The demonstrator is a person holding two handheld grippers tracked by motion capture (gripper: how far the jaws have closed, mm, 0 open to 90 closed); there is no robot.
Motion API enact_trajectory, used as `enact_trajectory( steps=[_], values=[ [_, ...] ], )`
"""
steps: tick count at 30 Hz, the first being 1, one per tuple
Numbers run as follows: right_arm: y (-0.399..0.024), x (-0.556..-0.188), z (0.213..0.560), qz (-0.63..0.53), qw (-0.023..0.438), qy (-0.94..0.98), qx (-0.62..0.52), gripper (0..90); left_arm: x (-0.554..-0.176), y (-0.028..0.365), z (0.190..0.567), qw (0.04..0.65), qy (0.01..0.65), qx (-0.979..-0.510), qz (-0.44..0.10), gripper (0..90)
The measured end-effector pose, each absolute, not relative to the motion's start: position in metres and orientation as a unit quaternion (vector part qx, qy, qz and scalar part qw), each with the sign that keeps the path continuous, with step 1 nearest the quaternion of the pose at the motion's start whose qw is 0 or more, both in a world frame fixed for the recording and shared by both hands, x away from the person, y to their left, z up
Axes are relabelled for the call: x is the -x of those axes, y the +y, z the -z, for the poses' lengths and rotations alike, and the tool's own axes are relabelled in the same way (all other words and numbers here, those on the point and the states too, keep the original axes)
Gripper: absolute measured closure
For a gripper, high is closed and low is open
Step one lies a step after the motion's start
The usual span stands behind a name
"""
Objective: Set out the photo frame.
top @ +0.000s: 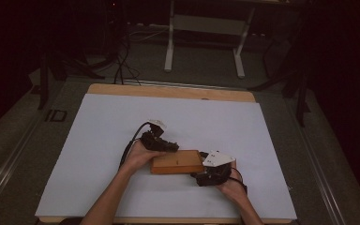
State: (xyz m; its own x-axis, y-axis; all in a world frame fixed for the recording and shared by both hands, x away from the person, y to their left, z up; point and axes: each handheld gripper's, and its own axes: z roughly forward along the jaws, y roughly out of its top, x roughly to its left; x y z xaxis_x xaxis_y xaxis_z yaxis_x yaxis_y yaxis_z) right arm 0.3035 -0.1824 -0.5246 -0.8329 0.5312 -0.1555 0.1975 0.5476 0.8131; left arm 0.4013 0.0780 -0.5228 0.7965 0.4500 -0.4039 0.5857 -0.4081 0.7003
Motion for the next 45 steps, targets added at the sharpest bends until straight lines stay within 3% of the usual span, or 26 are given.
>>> enact_trajectory(
  steps=[7, 22, 26, 28, 31, 39, 43, 45],
  values=[
    [-0.188, -0.308, 0.521, -0.443, 0.194, 0.847, -0.220, 31.1, -0.399, 0.074, 0.522, 0.441, 0.305, -0.843, 0.053, 73.2],
    [-0.183, -0.307, 0.520, -0.444, 0.198, 0.848, -0.211, 32.9, -0.398, 0.082, 0.518, 0.447, 0.312, -0.837, 0.045, 60.6],
    [-0.181, -0.308, 0.519, -0.447, 0.199, 0.847, -0.210, 33.7, -0.397, 0.082, 0.518, 0.434, 0.309, -0.845, 0.039, 67.9],
    [-0.180, -0.307, 0.519, -0.445, 0.200, 0.849, -0.204, 33.3, -0.398, 0.082, 0.520, 0.430, 0.313, -0.846, 0.041, 78.3],
    [-0.177, -0.305, 0.519, -0.441, 0.206, 0.852, -0.194, 32.8, -0.400, 0.085, 0.522, 0.436, 0.314, -0.841, 0.060, 80.2],
    [-0.163, -0.295, 0.518, -0.443, 0.196, 0.861, -0.152, 40.8, -0.397, 0.074, 0.522, 0.433, 0.286, -0.852, 0.074, 78.6],
    [-0.167, -0.299, 0.516, -0.453, 0.190, 0.856, -0.164, 41.7, -0.396, 0.076, 0.519, 0.437, 0.283, -0.852, 0.064, 75.0],
    [-0.167, -0.299, 0.516, -0.453, 0.190, 0.856, -0.164, 41.8, -0.395, 0.079, 0.517, 0.446, 0.288, -0.845, 0.060, 69.1]
  ],
)
